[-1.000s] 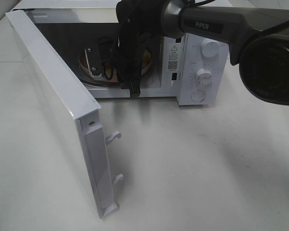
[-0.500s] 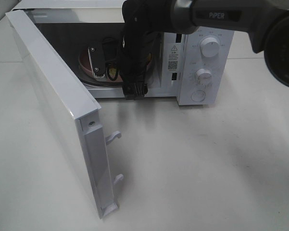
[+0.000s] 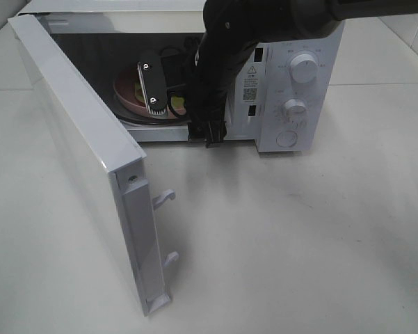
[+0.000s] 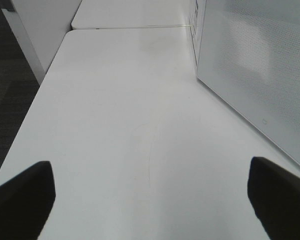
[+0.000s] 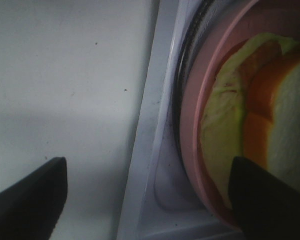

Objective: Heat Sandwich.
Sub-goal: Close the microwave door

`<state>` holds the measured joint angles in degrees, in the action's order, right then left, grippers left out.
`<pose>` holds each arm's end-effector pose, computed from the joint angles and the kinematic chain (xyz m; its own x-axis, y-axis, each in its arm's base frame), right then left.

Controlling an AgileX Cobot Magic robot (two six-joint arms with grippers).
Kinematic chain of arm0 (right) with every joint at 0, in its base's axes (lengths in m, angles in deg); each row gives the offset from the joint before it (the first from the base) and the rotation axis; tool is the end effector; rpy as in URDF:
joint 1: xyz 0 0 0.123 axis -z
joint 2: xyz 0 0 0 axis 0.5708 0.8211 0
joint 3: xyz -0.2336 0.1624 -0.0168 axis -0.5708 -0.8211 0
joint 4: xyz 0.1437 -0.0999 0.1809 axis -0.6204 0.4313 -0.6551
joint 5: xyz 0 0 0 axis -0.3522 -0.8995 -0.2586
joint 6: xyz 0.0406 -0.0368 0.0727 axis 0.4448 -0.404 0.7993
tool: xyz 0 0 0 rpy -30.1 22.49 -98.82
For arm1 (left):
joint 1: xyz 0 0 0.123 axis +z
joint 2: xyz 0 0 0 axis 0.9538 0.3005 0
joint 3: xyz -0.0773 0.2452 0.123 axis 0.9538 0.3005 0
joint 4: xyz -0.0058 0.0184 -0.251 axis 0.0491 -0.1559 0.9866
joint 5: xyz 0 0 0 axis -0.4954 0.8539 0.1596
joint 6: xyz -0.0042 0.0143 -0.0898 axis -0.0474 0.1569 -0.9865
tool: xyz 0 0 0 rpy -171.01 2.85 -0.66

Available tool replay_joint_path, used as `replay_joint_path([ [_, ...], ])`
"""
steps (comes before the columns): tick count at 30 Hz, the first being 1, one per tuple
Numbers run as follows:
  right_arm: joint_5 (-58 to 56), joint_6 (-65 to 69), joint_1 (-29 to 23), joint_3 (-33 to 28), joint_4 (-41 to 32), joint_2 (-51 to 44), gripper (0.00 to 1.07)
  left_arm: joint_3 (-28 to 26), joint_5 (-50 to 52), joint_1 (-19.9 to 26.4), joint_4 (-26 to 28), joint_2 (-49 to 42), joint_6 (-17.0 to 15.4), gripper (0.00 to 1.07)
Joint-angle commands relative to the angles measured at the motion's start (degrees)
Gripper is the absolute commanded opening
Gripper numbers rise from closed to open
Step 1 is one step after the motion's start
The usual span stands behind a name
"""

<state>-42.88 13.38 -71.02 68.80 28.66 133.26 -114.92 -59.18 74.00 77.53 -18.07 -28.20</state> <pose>0.3880 0.2757 0.1892 0.3005 -0.9421 -0.1491 -0.7941 -0.1605 -0.5862 -0.0038 -0.0001 0.2776 -0.4345 0.0346 -0.9000 -0.0061 0.9991 0.0414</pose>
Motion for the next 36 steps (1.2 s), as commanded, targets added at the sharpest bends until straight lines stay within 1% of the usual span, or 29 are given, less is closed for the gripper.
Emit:
replay_joint_path([
  [1, 2.7, 0.6, 0.2, -5.4, 0.1, -4.4, 0.84, 0.1, 0.4, 0.1, 0.5, -1.5, -0.3, 1.03],
  [3, 3.7, 0.9, 0.1, -7.7, 0.1, -6.3, 0.83, 0.1, 0.4, 0.1, 0.5, -1.5, -0.3, 1.03],
  [4, 3.7, 0.9, 0.1, -7.7, 0.1, -6.3, 0.83, 0.1, 0.4, 0.1, 0.5, -1.5, -0.3, 1.03],
  [5, 4.2, 1.0, 0.1, -9.0, 0.1, -7.3, 0.83, 0.1, 0.4, 0.1, 0.5, -1.5, -0.3, 1.03],
  [6, 5.0, 1.3, 0.1, -11.5, 0.1, -9.2, 0.83, 0.1, 0.4, 0.1, 0.5, -1.5, -0.3, 1.03],
  [8, 5.4, 1.5, 0.1, -13.5, 0.1, -10.9, 0.83, 0.1, 0.4, 0.1, 0.5, -1.5, -0.3, 1.03],
  [9, 5.4, 1.5, 0.1, -13.5, 0.1, -10.9, 0.83, 0.1, 0.4, 0.1, 0.5, -1.5, -0.3, 1.03],
  [12, 5.6, 2.5, 0.1, -17.6, 0.2, -14.8, 0.83, 0.1, 0.4, 0.1, 0.5, -1.5, -0.3, 1.03],
  [13, 5.6, 2.5, 0.1, -17.6, 0.2, -14.8, 0.83, 0.1, 0.4, 0.1, 0.5, -1.5, -0.3, 1.03],
  [14, 5.7, 3.8, 0.1, -19.7, 0.5, -16.5, 0.83, 0.1, 0.4, 0.1, 0.5, -1.5, -0.3, 1.03],
  [17, 5.8, 5.0, 0.1, -22.8, 0.5, -19.3, 0.82, 0.1, 0.4, 0.1, 0.5, -1.5, -0.3, 1.03],
  [18, 5.8, 5.0, 0.1, -22.8, 0.5, -19.3, 0.82, 0.1, 0.4, 0.1, 0.5, -1.5, -0.3, 1.03],
  [21, 5.9, 8.2, 0.1, -27.0, 0.5, -23.0, 0.83, 0.1, 0.4, 0.1, 0.5, -1.5, -0.3, 1.03],
  [22, 5.9, 8.2, 0.1, -27.0, 0.5, -23.0, 0.83, 0.1, 0.4, 0.1, 0.5, -1.5, -0.3, 1.03],
  [23, 5.9, 9.5, 0.1, -28.9, 0.5, -24.9, 0.83, 0.1, 0.4, 0.1, 0.5, -1.5, -0.3, 1.03],
  [25, 6.0, 10.4, 0.1, -30.8, 0.5, -26.6, 0.83, 0.1, 0.4, 0.1, 0.5, -1.5, -0.3, 1.03],
  [26, 6.0, 11.6, 0.1, -32.9, 0.5, -28.6, 0.82, 0.1, 0.4, 0.1, 0.5, -1.5, -0.3, 1.03],
  [28, 6.1, 12.0, 0.1, -33.7, 0.5, -29.7, 0.82, 0.1, 0.4, 0.1, 0.5, -1.5, -0.3, 1.03],
  [31, 6.2, 15.2, 0.1, -37.5, 0.5, -33.2, 0.82, 0.1, 0.4, 0.1, 0.5, -1.5, -0.3, 1.03],
  [36, 6.2, 17.8, 0.1, -40.1, 0.5, -36.2, 0.82, 0.1, 0.4, 0.1, 0.5, -1.5, -0.3, 1.03],
])
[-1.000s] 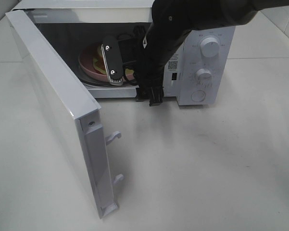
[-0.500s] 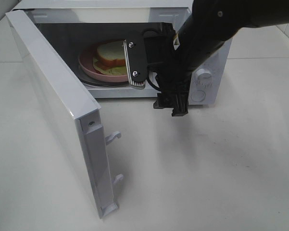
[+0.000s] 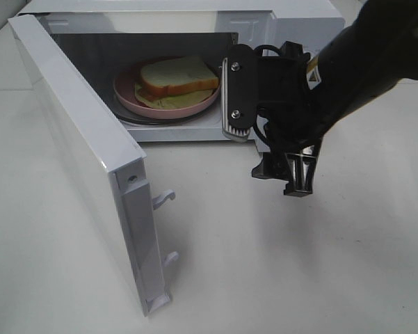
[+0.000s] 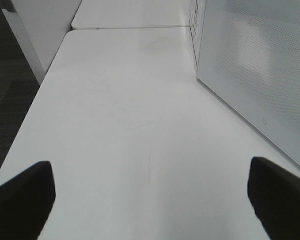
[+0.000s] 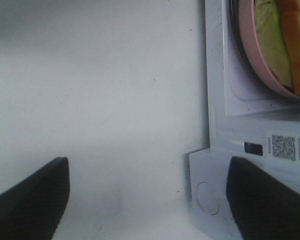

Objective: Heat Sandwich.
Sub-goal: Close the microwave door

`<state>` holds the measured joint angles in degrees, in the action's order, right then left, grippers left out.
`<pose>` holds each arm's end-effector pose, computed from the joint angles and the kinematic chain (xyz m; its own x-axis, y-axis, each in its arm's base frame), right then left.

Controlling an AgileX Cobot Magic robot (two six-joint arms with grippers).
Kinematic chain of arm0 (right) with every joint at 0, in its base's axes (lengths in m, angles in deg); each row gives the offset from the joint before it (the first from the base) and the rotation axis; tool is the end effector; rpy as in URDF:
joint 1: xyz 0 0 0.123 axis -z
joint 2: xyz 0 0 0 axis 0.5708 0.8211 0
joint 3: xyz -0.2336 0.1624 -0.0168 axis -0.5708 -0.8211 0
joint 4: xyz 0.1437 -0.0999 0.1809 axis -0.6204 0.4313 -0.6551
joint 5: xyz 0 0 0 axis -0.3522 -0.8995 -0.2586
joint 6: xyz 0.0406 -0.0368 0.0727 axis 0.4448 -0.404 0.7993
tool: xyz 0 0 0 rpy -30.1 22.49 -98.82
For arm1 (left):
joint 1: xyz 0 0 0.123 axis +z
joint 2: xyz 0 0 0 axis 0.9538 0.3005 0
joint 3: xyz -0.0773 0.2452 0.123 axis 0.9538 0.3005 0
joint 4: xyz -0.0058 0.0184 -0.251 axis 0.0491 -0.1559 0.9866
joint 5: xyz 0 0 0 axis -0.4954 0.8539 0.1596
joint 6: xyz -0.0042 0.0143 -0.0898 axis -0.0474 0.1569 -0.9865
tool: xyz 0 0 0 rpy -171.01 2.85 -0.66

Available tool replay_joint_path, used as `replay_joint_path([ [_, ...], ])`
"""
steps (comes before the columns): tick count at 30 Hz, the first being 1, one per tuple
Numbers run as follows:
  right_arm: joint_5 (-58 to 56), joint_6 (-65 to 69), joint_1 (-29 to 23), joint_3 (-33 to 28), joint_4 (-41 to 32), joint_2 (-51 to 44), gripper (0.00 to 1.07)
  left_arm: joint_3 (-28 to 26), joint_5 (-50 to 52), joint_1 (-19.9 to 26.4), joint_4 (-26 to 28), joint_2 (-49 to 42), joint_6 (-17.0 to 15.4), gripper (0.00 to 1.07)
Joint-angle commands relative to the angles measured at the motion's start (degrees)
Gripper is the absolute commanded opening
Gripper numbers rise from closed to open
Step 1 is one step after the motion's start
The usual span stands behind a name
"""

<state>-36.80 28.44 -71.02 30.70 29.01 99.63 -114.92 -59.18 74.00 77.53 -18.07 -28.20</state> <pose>0.2610 0.1840 0.2369 0.1065 -0.9446 -0.3106 -0.8353 0.0844 -0.5433 -0.0038 -0.0001 0.2776 -0.4345 0.0346 -0.9000 -0.0061 0.9991 0.0414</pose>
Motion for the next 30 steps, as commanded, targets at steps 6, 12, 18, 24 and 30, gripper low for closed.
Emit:
replay_joint_path([
  [6, -0.8, 9.3, 0.1, -8.0, 0.2, -9.7, 0.81, 0.1, 0.4, 0.1, 0.5, -1.5, -0.3, 1.03],
  [12, -3.6, 15.8, 0.1, -12.3, 0.2, -16.0, 0.80, 0.1, 0.4, 0.1, 0.5, -1.5, -0.3, 1.03],
  [18, -8.7, 23.6, 0.1, -16.4, 0.2, -23.9, 0.79, 0.1, 0.4, 0.1, 0.5, -1.5, -0.3, 1.03],
  [24, -14.8, 27.7, 0.1, -18.3, 0.2, -30.4, 0.78, 0.1, 0.4, 0.1, 0.5, -1.5, -0.3, 1.03],
  [30, -22.1, 33.9, 0.1, -18.7, 0.2, -37.6, 0.76, 0.1, 0.4, 0.1, 0.5, -1.5, -0.3, 1.03],
])
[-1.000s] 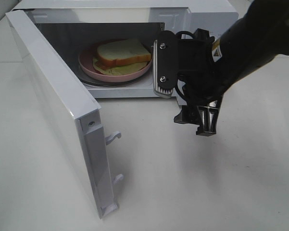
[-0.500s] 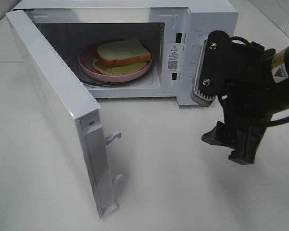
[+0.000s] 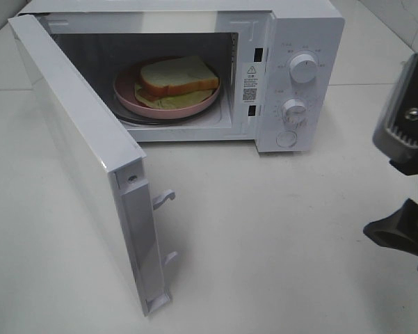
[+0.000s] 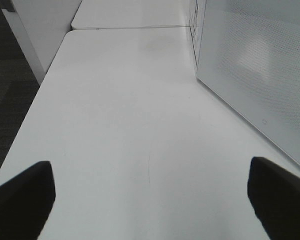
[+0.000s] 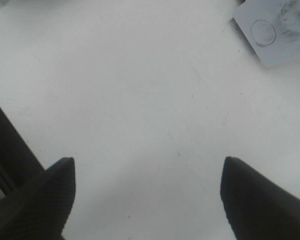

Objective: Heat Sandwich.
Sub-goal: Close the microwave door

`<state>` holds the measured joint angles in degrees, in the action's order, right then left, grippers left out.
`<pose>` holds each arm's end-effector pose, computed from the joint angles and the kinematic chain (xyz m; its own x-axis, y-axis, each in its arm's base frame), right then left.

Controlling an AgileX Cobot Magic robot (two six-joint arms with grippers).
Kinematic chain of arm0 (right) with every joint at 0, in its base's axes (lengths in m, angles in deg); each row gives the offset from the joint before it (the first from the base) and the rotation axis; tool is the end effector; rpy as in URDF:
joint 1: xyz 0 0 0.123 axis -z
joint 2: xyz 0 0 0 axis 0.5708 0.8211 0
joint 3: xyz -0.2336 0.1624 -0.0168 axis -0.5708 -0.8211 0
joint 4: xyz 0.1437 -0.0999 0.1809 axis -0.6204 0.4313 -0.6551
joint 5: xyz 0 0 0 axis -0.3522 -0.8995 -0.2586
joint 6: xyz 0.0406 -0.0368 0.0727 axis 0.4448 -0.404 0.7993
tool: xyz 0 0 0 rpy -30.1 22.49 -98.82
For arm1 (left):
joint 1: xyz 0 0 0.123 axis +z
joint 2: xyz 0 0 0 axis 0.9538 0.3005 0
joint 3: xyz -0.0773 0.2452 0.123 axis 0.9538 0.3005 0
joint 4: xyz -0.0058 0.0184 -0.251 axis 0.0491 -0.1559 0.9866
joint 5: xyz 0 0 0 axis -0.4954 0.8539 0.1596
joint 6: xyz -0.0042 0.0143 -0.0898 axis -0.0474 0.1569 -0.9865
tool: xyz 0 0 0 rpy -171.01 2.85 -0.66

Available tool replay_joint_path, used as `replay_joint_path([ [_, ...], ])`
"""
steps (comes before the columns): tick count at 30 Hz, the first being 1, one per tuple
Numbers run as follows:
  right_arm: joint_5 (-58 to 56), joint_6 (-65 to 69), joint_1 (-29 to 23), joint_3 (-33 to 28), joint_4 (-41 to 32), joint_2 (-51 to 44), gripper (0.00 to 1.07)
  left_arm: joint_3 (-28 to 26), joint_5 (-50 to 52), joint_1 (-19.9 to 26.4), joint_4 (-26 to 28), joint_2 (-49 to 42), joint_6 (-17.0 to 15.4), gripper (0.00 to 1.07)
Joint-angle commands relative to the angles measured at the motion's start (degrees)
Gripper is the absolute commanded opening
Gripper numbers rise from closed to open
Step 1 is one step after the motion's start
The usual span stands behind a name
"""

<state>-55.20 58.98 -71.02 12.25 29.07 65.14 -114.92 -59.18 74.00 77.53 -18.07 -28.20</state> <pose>0.1417 0.0918 0.2707 -0.3790 -0.7733 -0.5084 -0.7532 0.5769 -0.3160 -0.0038 -0.0001 0.2776 -0.4345 0.0346 -0.9000 -0.0061 0.9991 0.0414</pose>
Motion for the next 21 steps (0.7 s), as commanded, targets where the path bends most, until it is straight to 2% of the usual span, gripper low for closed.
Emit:
replay_joint_path([
  [1, -6.5, 5.7, 0.1, -0.2, 0.1, -5.4, 0.76, 0.1, 0.4, 0.1, 0.5, -1.5, -0.3, 1.03],
  [7, -15.9, 14.6, 0.1, -0.2, 0.0, -11.3, 0.76, 0.1, 0.4, 0.1, 0.5, -1.5, -0.3, 1.03],
  [21, -31.0, 23.0, 0.2, -0.2, -0.3, -26.4, 0.76, 0.1, 0.4, 0.1, 0.5, -1.5, -0.3, 1.03],
])
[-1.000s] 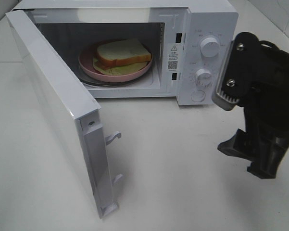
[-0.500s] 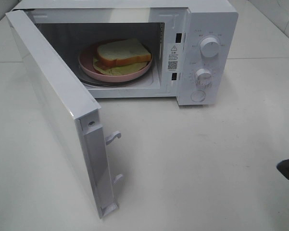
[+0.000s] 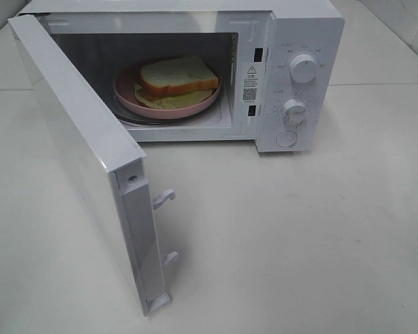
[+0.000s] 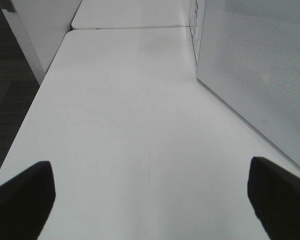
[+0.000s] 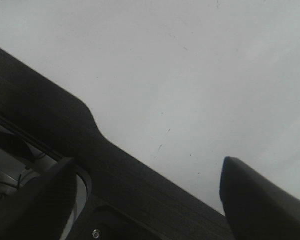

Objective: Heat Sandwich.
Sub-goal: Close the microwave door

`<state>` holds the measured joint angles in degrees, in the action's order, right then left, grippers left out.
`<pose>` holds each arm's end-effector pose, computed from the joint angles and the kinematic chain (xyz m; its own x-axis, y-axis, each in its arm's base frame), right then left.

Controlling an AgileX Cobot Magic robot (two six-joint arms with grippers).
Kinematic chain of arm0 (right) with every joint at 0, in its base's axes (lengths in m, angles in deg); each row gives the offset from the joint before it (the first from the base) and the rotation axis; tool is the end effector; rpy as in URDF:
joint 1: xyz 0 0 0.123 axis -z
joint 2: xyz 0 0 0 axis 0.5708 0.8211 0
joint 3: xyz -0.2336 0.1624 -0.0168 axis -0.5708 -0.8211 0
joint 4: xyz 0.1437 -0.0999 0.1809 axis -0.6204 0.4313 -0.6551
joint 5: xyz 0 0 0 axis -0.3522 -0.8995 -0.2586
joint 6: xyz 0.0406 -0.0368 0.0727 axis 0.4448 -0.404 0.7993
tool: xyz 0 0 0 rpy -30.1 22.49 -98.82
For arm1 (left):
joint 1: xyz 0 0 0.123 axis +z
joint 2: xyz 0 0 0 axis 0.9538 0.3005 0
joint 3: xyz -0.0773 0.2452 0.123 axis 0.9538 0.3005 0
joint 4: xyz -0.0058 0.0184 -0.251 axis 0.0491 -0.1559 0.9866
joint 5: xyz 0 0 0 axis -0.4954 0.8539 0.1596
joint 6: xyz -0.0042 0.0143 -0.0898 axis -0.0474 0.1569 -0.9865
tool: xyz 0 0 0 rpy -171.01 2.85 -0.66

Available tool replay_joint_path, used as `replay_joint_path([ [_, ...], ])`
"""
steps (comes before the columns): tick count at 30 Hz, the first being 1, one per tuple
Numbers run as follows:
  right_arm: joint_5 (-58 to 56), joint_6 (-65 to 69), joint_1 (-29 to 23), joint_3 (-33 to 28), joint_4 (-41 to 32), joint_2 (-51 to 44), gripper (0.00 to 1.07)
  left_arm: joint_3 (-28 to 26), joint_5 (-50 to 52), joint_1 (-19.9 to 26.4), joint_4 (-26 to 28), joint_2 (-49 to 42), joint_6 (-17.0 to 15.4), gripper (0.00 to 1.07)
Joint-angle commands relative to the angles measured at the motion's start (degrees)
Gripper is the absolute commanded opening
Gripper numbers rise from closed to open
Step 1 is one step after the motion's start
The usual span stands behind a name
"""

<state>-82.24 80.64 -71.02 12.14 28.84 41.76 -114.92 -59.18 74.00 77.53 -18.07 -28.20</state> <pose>0.0612 0.0287 0.2946 -0.6945 -0.4760 -0.5394 -0.5044 0.8568 -0.1067 -0.0038 -0.0001 0.2776 -0.4345 0.0346 -0.9000 -0.0061 0.9991 0.0414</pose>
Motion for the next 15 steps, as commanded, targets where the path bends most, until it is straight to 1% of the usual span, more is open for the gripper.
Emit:
replay_joint_path([
  [1, -4.3, 1.3, 0.2, -0.1, -0.1, -4.2, 0.76, 0.1, 0.4, 0.1, 0.5, -1.5, -0.3, 1.03],
  [2, -4.3, 1.3, 0.2, -0.1, -0.1, -4.2, 0.76, 0.1, 0.4, 0.1, 0.5, -1.5, -0.3, 1.03],
  [4, -4.2, 1.4, 3.1, -0.1, -1.7, -6.7, 0.76, 0.1, 0.4, 0.1, 0.5, -1.5, -0.3, 1.03],
  [6, -4.2, 1.1, 5.8, -0.1, -1.8, -8.0, 0.76, 0.1, 0.4, 0.1, 0.5, -1.5, -0.3, 1.03],
  [7, -4.2, 1.1, 5.8, -0.1, -1.8, -8.0, 0.76, 0.1, 0.4, 0.1, 0.5, -1.5, -0.3, 1.03],
  [8, -4.1, 0.6, 8.5, -0.1, -1.8, -9.5, 0.76, 0.1, 0.4, 0.1, 0.5, -1.5, -0.3, 1.03],
  [10, -3.6, 0.0, 11.1, -0.1, -1.8, -10.9, 0.76, 0.1, 0.4, 0.1, 0.5, -1.5, -0.3, 1.03],
  [11, -3.6, 0.0, 11.1, -0.1, -1.8, -10.9, 0.76, 0.1, 0.4, 0.1, 0.5, -1.5, -0.3, 1.03],
  [12, -3.0, 0.0, 13.3, -0.2, -1.8, -12.4, 0.76, 0.1, 0.4, 0.1, 0.5, -1.5, -0.3, 1.03],
  [14, -2.3, 0.0, 15.8, -0.2, -1.8, -13.9, 0.76, 0.1, 0.4, 0.1, 0.5, -1.5, -0.3, 1.03],
  [15, -1.3, 0.0, 18.6, -0.9, -1.8, -15.8, 0.76, 0.1, 0.4, 0.1, 0.5, -1.5, -0.3, 1.03],
])
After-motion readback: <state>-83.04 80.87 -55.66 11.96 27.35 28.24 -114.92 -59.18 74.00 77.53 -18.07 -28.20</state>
